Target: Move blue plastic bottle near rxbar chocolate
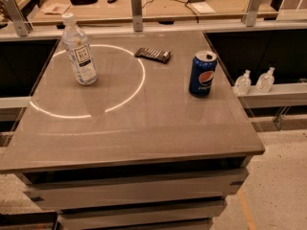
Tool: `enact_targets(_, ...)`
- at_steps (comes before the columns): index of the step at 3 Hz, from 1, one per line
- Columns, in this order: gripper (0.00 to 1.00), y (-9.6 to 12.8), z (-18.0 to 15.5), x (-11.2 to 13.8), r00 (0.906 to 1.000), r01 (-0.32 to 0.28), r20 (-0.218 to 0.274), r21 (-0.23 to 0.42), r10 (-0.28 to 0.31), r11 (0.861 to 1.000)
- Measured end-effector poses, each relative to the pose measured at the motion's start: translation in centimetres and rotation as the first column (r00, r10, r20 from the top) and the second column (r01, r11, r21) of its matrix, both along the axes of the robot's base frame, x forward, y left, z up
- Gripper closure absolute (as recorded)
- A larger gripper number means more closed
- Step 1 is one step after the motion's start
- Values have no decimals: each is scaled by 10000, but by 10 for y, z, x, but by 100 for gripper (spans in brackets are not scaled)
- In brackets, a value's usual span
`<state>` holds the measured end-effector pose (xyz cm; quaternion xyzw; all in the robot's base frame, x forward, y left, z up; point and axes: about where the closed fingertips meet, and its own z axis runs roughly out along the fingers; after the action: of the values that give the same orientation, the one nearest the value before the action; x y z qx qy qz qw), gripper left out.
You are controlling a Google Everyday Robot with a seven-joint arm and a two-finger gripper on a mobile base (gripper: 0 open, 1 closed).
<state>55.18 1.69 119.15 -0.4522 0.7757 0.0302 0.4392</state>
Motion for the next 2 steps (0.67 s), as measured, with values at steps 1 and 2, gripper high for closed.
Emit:
enact_targets(1, 0, 50, 19, -7, 9935, -206, 1132, 495, 149, 9986)
enact_targets(2, 0, 91, 29, -23, 9797, -699, 1908, 351, 620, 9969)
